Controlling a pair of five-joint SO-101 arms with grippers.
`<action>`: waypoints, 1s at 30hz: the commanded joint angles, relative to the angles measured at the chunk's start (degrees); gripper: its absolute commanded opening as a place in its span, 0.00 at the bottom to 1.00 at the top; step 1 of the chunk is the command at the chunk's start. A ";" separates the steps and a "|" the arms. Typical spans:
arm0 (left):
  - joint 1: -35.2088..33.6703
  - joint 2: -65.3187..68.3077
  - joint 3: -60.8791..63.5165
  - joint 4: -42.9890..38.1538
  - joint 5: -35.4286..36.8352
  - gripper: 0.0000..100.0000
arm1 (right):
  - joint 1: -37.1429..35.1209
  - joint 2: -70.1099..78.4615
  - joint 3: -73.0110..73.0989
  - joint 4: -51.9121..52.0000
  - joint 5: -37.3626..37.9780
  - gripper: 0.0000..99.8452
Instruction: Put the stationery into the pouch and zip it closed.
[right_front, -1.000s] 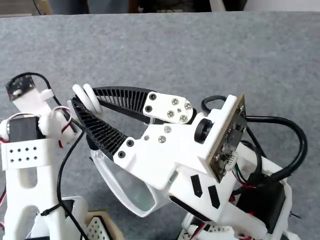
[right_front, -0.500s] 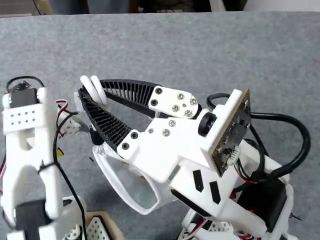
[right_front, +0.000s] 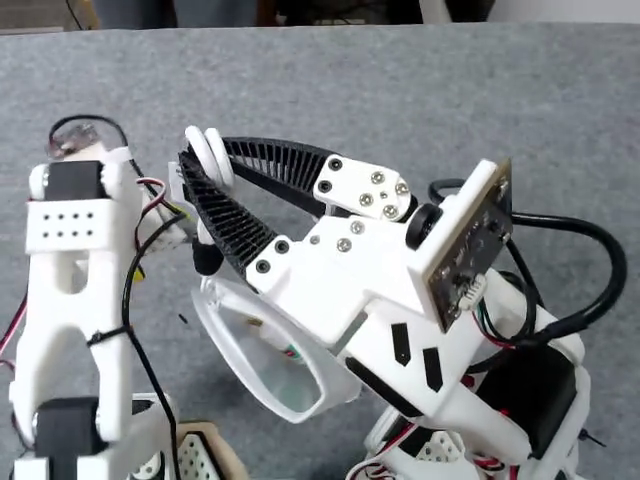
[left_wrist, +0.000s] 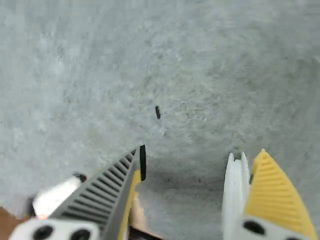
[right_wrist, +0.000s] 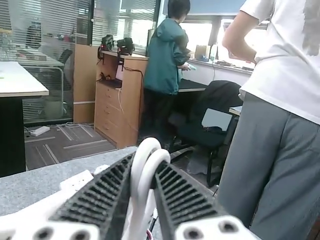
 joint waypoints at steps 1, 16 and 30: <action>-1.19 -3.52 -3.30 0.35 -19.34 0.34 | 1.05 -0.40 -0.48 -0.26 0.44 0.01; -16.40 -5.27 7.43 0.53 -89.05 0.35 | 1.05 -0.48 -0.31 -0.18 0.26 0.01; -9.89 -16.26 8.48 0.26 -68.84 0.35 | 3.16 -0.04 -2.77 -3.60 0.26 0.01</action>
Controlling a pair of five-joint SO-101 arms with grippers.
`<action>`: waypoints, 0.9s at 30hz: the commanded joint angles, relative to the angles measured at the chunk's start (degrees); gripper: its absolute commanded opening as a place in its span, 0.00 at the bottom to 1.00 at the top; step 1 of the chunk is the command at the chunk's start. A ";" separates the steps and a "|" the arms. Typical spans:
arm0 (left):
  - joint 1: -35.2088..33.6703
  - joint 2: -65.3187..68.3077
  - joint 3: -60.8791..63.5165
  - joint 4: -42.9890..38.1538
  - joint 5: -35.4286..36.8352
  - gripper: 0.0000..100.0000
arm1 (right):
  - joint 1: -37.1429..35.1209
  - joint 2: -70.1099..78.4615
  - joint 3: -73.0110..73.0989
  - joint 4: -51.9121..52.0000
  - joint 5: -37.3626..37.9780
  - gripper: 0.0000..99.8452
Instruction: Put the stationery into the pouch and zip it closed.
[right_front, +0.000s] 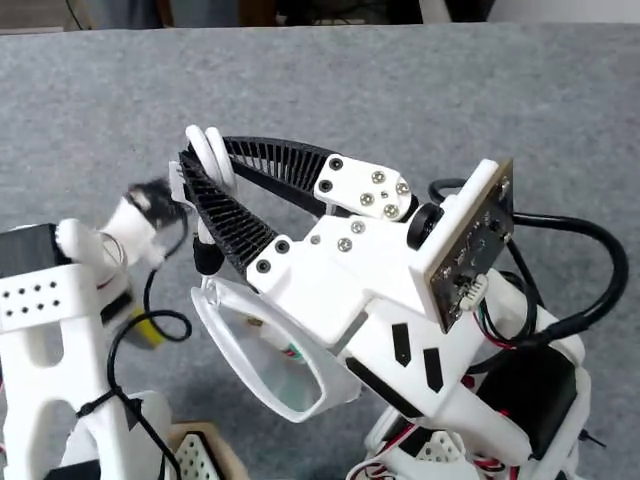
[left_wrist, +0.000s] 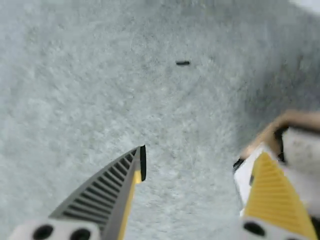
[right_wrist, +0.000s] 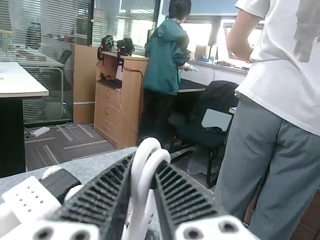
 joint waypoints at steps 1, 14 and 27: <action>0.48 1.49 -6.37 0.26 13.54 0.35 | 3.60 -0.04 -3.30 -4.48 0.26 0.01; 0.40 2.20 -12.44 0.26 25.58 0.35 | 25.85 -0.04 -5.49 -14.68 0.97 0.01; 0.40 2.20 -12.44 0.35 29.54 0.35 | 29.80 6.46 1.01 -26.55 8.35 0.01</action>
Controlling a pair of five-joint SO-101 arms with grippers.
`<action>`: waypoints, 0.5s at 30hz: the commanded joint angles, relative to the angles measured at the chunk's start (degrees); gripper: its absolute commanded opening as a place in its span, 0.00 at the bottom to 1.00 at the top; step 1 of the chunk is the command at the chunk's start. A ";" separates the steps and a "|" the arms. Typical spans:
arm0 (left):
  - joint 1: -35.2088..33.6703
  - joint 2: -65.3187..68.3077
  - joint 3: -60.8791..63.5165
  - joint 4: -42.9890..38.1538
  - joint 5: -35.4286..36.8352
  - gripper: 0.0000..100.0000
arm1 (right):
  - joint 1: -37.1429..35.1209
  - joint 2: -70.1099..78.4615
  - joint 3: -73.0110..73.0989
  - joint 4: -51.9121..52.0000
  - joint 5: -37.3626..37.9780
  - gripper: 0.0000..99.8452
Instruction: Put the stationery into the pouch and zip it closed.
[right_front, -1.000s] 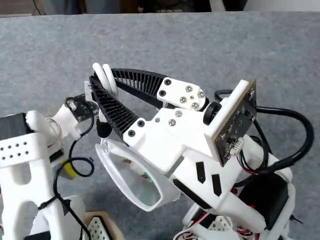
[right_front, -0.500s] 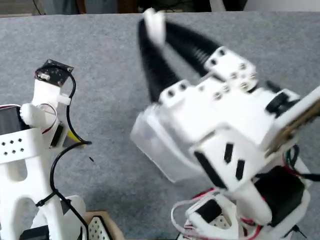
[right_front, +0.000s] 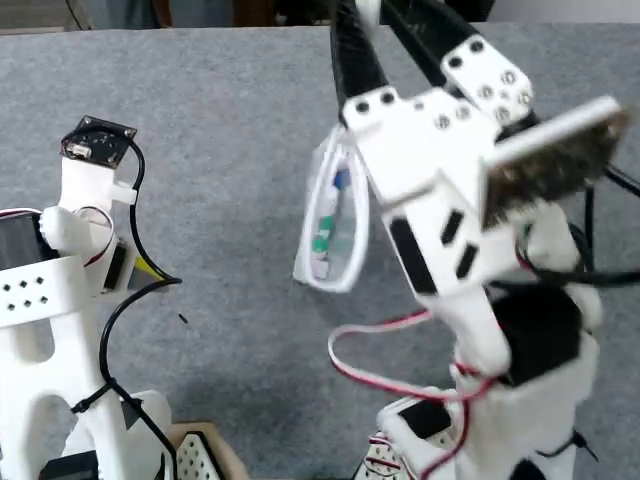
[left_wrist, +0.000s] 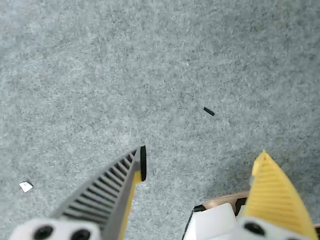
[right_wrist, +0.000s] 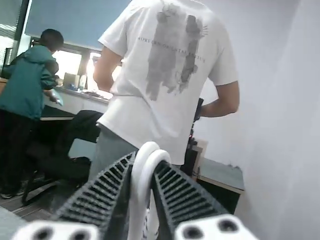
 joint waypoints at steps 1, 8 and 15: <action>0.40 -0.18 -2.68 0.18 1.14 0.35 | 3.08 2.24 1.10 -9.14 0.44 0.01; 0.40 -0.18 -2.68 0.18 2.02 0.35 | 9.41 5.32 2.07 -18.02 0.44 0.01; 0.40 0.00 -2.68 0.18 2.02 0.35 | 17.58 5.41 -0.13 -20.22 0.44 0.01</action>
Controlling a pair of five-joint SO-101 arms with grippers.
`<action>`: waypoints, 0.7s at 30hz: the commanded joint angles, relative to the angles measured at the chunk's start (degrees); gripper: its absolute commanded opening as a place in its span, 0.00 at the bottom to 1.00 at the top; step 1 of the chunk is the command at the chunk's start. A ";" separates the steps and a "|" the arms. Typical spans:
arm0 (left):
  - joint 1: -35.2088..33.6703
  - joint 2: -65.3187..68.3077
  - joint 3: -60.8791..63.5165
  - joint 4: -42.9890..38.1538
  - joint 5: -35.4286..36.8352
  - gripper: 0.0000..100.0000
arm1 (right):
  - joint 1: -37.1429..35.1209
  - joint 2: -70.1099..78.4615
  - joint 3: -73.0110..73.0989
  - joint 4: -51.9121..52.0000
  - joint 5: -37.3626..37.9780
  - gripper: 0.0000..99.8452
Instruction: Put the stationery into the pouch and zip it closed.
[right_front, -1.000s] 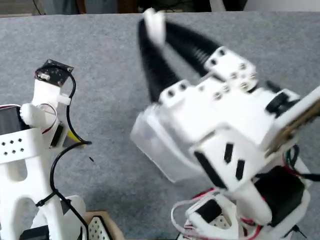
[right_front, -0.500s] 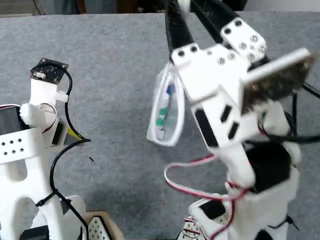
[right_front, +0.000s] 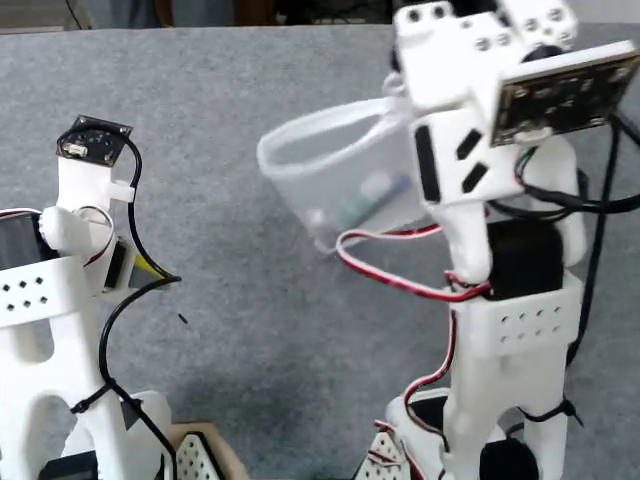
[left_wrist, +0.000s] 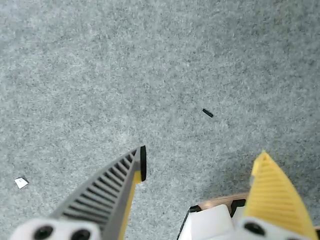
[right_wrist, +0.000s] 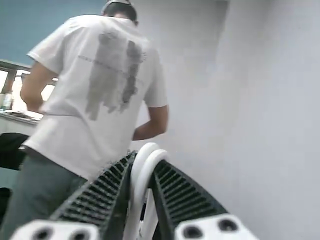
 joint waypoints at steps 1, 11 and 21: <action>0.40 0.09 -2.68 0.18 0.53 0.35 | 4.04 -0.13 -3.30 -2.29 0.44 0.01; 0.40 0.09 -2.68 0.18 0.53 0.35 | 5.10 -0.13 -3.47 0.53 0.09 0.01; 0.40 -0.09 -2.15 0.18 0.62 0.35 | -6.68 -0.48 -3.91 13.27 -0.26 0.01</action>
